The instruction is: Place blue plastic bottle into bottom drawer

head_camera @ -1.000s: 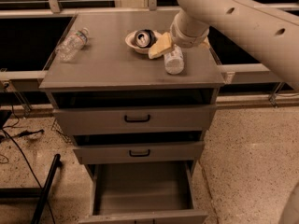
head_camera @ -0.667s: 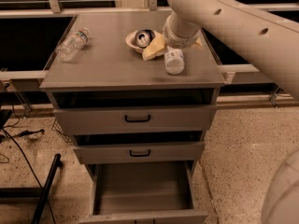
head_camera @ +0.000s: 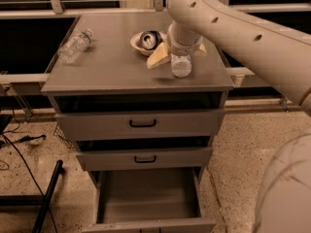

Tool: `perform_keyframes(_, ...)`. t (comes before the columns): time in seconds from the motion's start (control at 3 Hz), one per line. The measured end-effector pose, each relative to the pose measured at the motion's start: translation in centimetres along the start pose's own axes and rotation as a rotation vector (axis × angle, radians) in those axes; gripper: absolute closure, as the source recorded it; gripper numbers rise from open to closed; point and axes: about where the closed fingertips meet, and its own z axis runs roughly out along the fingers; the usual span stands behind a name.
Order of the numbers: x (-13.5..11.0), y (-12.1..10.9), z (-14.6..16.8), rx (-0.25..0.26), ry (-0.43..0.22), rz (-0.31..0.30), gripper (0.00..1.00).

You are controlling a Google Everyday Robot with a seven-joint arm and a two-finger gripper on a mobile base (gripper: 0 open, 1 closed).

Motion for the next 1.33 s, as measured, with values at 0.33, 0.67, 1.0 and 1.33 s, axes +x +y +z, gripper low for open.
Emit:
perform_keyframes(0.33, 0.62, -0.76, 1.25, 0.032, 0.020, -0.001, 0.00)
perform_keyframes(0.67, 1.29, -1.59, 2.23, 0.057, 0.040, 0.007, 0.00)
perform_keyframes(1.0, 1.29, -1.60, 2.24, 0.057, 0.040, 0.007, 0.19)
perform_keyframes(1.33, 1.30, -1.60, 2.24, 0.057, 0.040, 0.007, 0.42)
